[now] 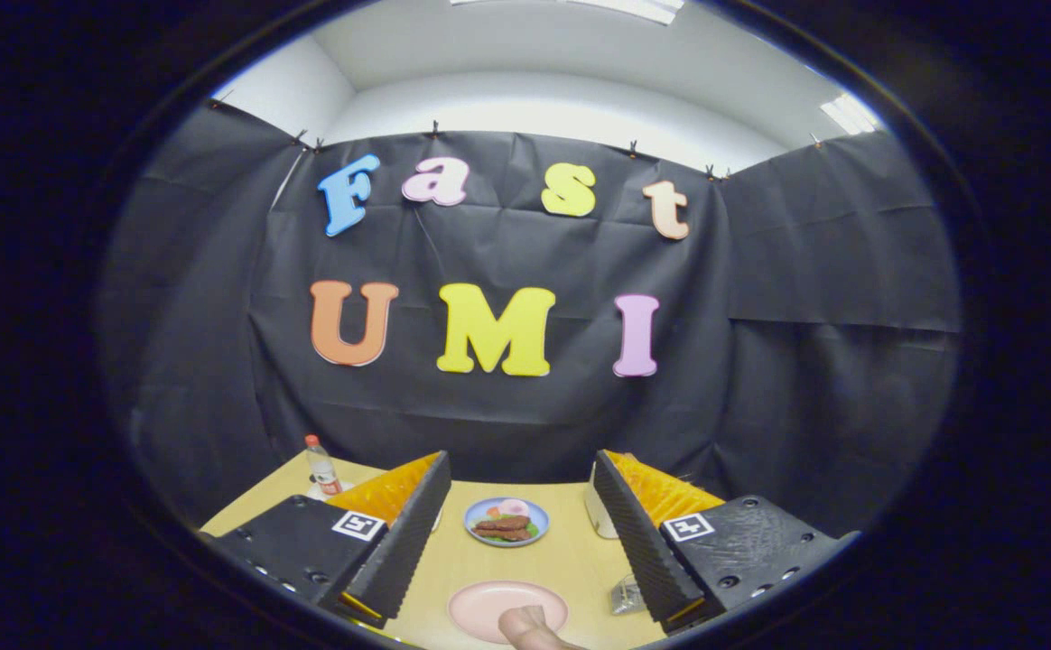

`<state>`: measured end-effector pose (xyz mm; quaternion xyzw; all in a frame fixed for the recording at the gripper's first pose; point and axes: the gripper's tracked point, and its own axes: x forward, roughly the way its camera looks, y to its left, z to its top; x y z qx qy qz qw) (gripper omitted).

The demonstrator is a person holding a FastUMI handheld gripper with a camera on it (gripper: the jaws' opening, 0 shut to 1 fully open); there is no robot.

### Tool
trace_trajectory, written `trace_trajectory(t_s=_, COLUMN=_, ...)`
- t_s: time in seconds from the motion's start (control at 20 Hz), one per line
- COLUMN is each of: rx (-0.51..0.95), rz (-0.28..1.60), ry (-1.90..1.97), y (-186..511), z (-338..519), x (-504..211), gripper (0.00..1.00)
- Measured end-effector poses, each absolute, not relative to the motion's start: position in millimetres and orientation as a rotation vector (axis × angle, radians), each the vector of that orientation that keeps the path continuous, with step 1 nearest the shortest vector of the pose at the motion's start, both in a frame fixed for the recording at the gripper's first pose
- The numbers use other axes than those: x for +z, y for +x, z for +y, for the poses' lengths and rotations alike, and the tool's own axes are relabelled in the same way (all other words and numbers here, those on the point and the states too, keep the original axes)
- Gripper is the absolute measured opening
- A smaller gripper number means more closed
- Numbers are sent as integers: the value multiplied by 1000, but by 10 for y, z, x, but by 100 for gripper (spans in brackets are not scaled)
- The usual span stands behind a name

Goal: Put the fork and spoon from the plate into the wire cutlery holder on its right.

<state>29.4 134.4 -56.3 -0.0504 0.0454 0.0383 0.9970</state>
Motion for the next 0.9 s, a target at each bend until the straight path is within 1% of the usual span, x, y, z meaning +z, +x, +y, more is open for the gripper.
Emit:
trace_trajectory(t_s=0.4, rx=78, rz=81, ry=-71, y=227, z=1292, x=-406, gripper=96)
trace_trajectory(t_s=0.9, rx=91, rz=101, ry=-61, y=156, z=1254, x=-438, gripper=96)
